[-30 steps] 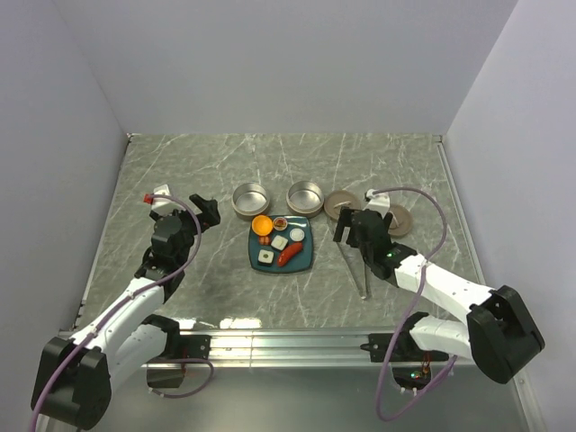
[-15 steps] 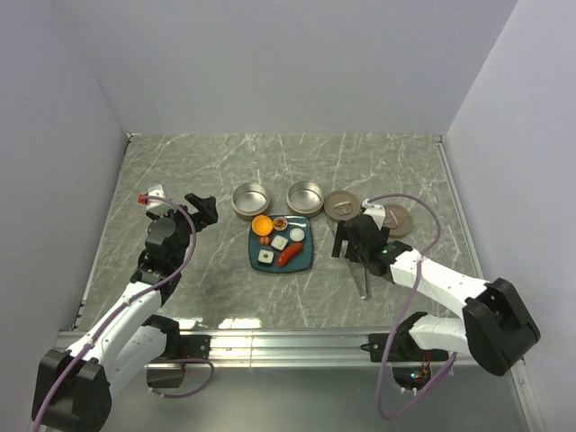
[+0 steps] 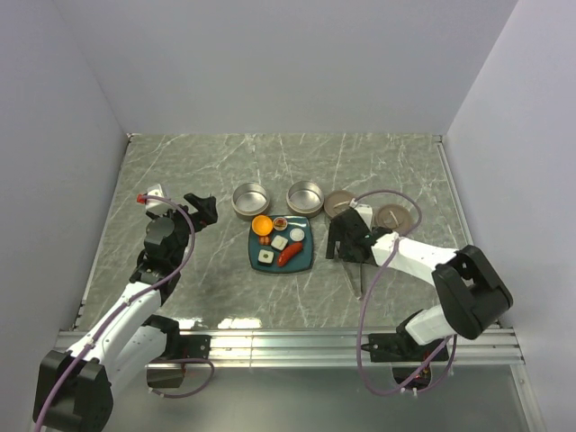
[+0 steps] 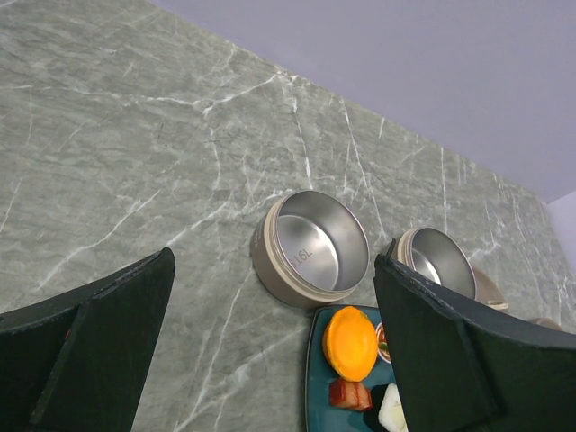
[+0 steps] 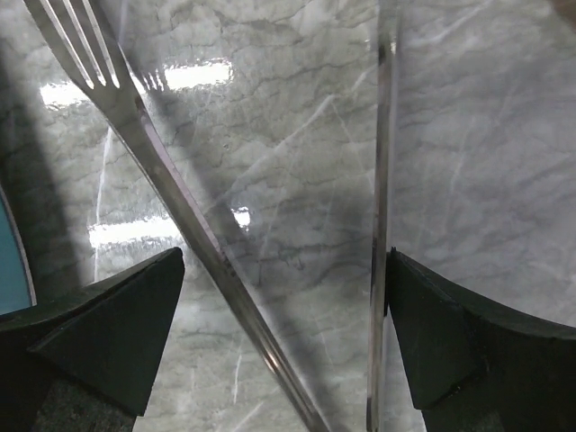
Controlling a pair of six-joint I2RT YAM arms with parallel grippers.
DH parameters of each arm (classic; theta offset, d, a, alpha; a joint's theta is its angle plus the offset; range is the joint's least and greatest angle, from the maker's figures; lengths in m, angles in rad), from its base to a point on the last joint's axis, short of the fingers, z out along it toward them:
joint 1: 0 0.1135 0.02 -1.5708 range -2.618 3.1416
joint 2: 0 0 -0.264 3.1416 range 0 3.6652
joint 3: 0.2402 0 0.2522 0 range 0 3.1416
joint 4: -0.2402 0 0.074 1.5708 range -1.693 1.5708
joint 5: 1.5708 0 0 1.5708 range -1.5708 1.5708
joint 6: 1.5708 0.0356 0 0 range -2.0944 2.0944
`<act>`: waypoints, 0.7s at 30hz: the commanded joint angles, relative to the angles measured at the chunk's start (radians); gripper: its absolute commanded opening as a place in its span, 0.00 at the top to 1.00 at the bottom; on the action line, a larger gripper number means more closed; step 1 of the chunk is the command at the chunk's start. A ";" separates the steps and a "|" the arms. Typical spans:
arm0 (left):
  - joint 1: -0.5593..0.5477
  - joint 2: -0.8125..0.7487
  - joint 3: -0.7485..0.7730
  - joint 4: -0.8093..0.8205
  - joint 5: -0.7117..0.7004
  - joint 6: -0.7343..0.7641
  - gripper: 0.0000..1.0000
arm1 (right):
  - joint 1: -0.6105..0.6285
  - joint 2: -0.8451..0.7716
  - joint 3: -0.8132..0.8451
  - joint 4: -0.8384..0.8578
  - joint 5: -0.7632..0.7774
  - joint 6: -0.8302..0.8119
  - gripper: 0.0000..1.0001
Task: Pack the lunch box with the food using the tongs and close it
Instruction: Grab the clamp with the right arm
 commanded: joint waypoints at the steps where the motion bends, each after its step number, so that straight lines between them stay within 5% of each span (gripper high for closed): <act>1: 0.008 0.001 0.000 0.031 0.025 -0.007 0.01 | 0.005 0.040 0.054 -0.033 -0.026 -0.003 0.00; 9: 0.013 0.001 -0.006 0.035 0.031 -0.010 0.01 | 0.016 0.072 0.059 -0.031 -0.049 -0.008 0.13; 14: 0.016 -0.006 -0.006 0.032 0.034 -0.011 0.01 | 0.028 0.062 0.044 -0.025 -0.055 -0.006 0.38; 21: 0.016 -0.017 -0.009 0.026 0.039 -0.013 0.01 | 0.086 -0.083 0.031 -0.085 0.033 0.015 0.42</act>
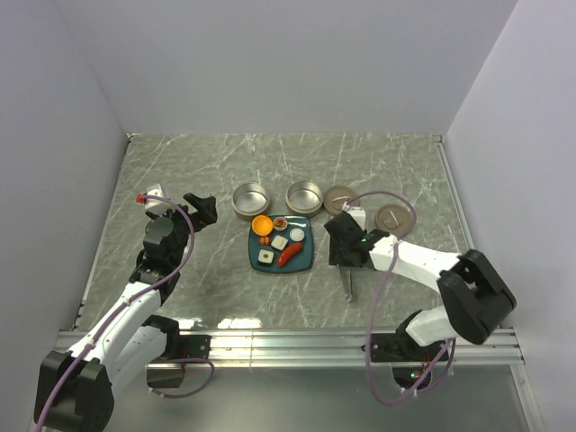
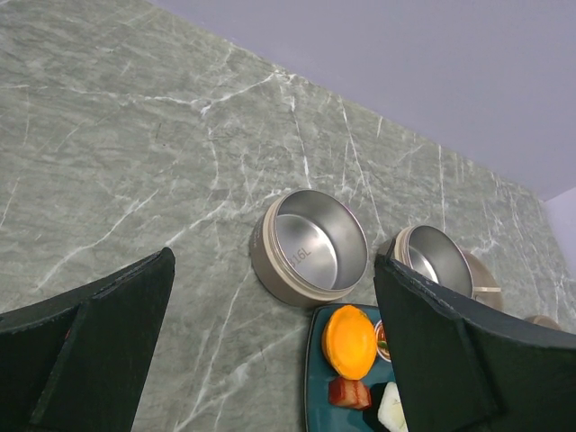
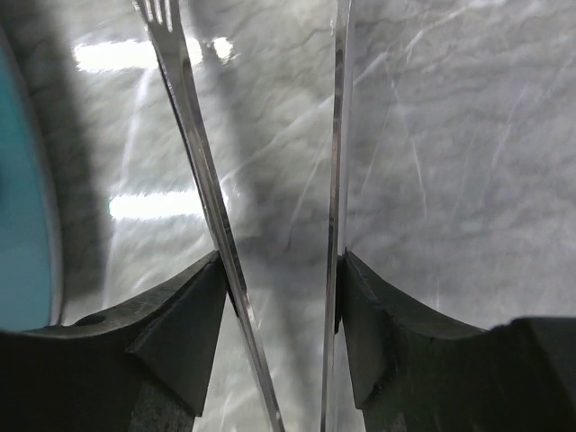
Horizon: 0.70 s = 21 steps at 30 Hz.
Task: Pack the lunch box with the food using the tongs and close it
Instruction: Grab the clamp with the right arm
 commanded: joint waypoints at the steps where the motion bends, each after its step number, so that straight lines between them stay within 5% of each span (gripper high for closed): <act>1: 0.006 -0.018 -0.009 0.026 0.022 -0.012 0.00 | 0.035 -0.121 0.006 -0.044 0.061 0.017 0.41; 21: 0.007 -0.115 -0.035 -0.024 -0.009 -0.020 0.00 | 0.251 -0.452 0.001 -0.089 0.098 -0.003 0.41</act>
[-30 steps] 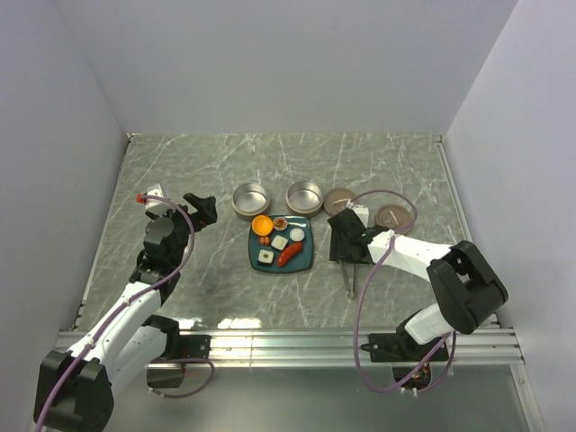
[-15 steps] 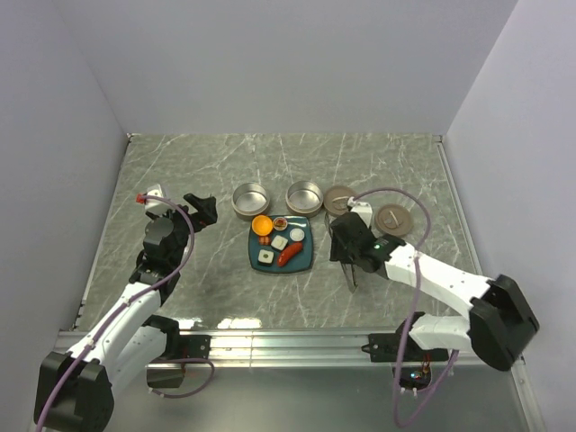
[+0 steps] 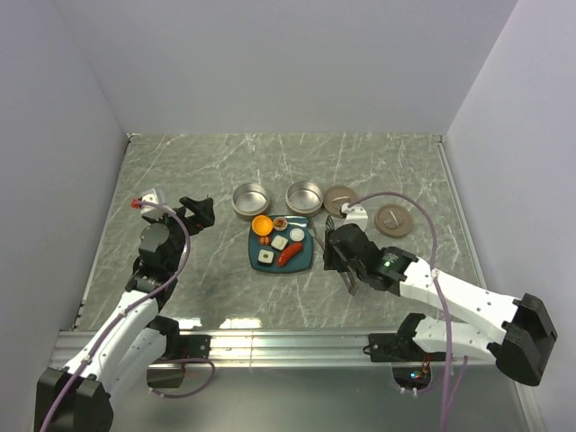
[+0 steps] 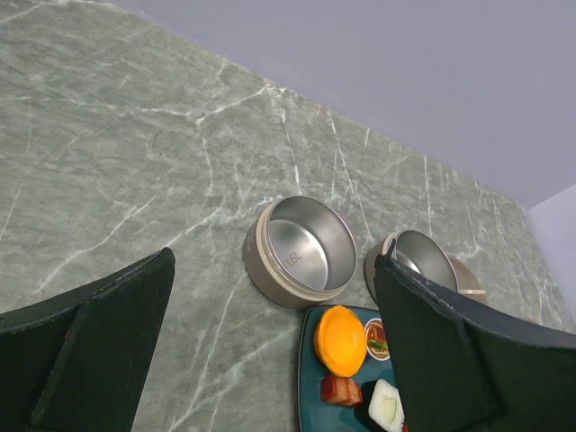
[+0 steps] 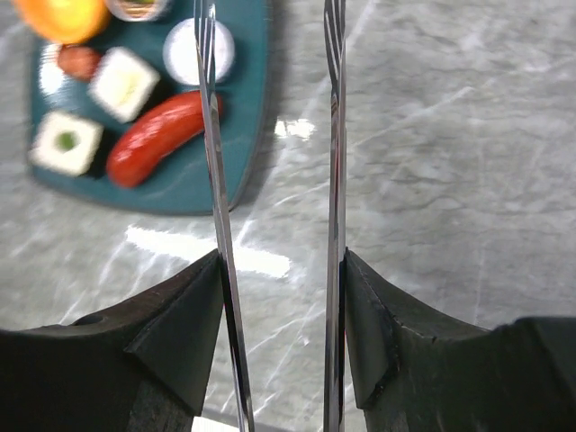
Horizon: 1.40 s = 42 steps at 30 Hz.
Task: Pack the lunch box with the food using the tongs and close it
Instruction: Grab the clamp with the right arm, then pick up the food using the clamp
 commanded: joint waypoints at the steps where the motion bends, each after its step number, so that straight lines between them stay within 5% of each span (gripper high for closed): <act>1: 0.005 -0.030 -0.012 -0.008 -0.016 -0.017 0.01 | 0.040 -0.078 0.000 0.016 0.019 -0.023 0.41; 42: 0.005 -0.012 -0.018 0.004 0.000 -0.017 0.01 | 0.131 0.253 0.124 0.112 0.046 -0.051 0.41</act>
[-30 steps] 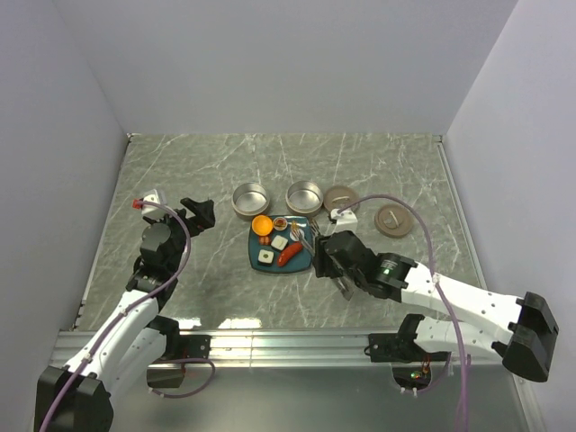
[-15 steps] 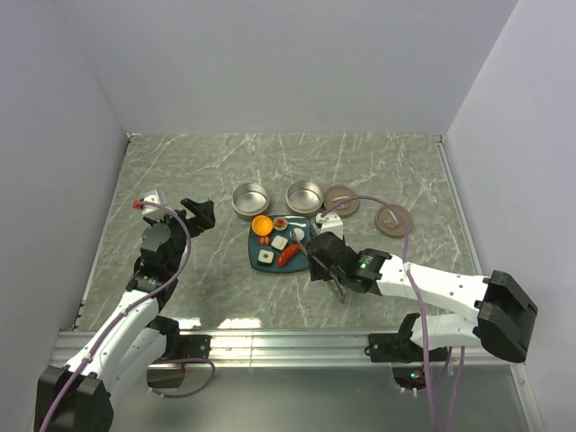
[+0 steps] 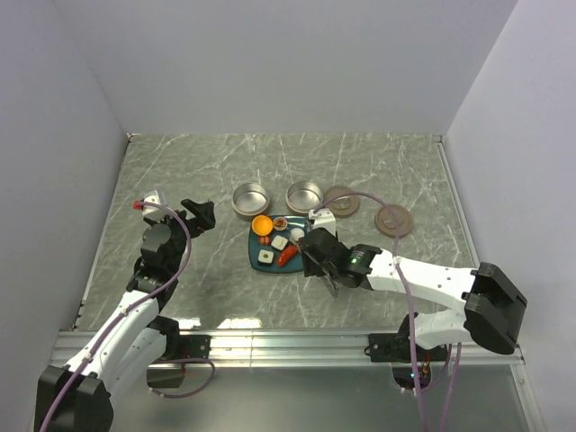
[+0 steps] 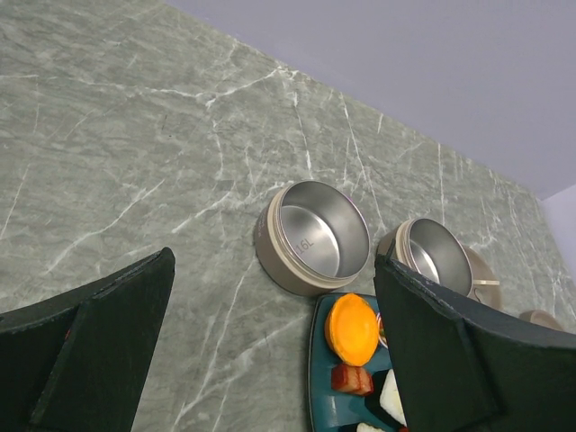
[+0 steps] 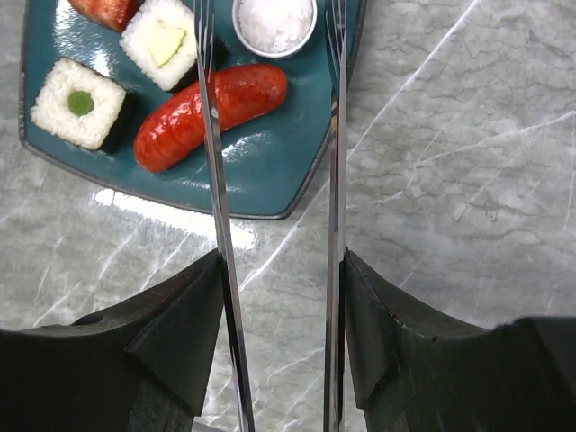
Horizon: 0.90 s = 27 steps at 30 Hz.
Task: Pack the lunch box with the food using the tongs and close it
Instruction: Pick up the food using the clamp
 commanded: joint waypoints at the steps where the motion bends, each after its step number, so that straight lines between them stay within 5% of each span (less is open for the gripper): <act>1: 0.005 -0.017 -0.003 0.026 0.003 -0.014 0.01 | 0.009 0.026 0.064 0.008 0.042 0.003 0.42; 12: 0.005 -0.024 -0.008 0.026 0.002 -0.016 0.01 | 0.009 0.069 0.102 -0.043 0.076 0.023 0.59; 27: 0.005 -0.013 -0.006 0.032 0.006 -0.017 0.00 | 0.007 0.018 0.219 -0.087 0.168 -0.020 0.62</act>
